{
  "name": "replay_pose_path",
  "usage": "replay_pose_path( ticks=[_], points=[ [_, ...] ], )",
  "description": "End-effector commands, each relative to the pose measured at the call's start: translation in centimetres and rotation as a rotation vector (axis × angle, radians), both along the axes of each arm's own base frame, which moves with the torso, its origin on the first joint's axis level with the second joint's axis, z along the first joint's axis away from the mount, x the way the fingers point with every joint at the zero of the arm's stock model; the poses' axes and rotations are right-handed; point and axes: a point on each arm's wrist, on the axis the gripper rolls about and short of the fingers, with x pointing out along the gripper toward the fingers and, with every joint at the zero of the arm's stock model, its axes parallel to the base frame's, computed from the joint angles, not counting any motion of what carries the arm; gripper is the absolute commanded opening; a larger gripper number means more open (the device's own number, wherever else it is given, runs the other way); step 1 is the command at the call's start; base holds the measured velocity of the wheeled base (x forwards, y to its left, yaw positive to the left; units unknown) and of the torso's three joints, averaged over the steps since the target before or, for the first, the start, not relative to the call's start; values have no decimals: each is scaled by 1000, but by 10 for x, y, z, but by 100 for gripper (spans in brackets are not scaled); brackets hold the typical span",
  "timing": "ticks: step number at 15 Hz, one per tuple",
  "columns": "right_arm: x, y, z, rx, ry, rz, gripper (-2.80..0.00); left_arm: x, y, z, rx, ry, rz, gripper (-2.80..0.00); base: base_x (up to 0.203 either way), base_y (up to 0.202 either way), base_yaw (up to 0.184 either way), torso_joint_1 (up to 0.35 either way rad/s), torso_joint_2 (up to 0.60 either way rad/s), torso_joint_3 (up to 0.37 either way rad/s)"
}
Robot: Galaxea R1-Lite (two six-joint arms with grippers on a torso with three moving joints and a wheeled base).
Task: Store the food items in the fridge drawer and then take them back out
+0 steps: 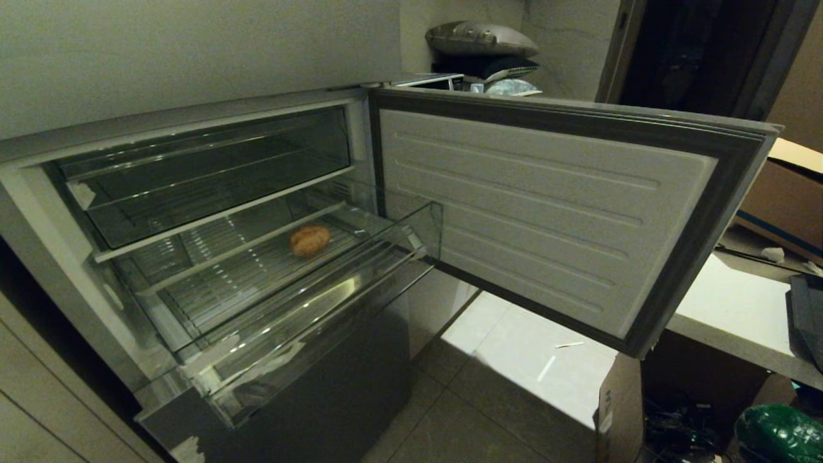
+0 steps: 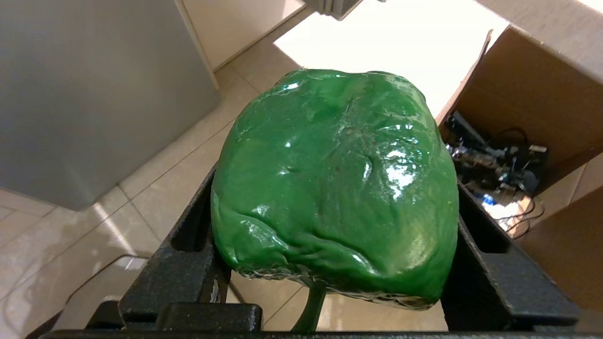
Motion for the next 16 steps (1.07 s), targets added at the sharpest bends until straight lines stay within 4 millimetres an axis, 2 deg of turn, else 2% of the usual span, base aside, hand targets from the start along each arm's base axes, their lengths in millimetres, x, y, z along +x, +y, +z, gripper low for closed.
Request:
replay_pose_path(
  ticks=[1,5,16],
  points=[
    [-5,6,-1,-4,-18,13,-280,0,0,0,0,0,2,-280,0,0,0,0,0,0],
    [-6,8,-3,-7,-17,28,-280,0,0,0,0,0,-1,-280,-2,-2,44,-1,0,2],
    [6,6,16,-16,-63,3,-280,0,0,0,0,0,1,-280,0,-9,175,2,2,2]
  ],
)
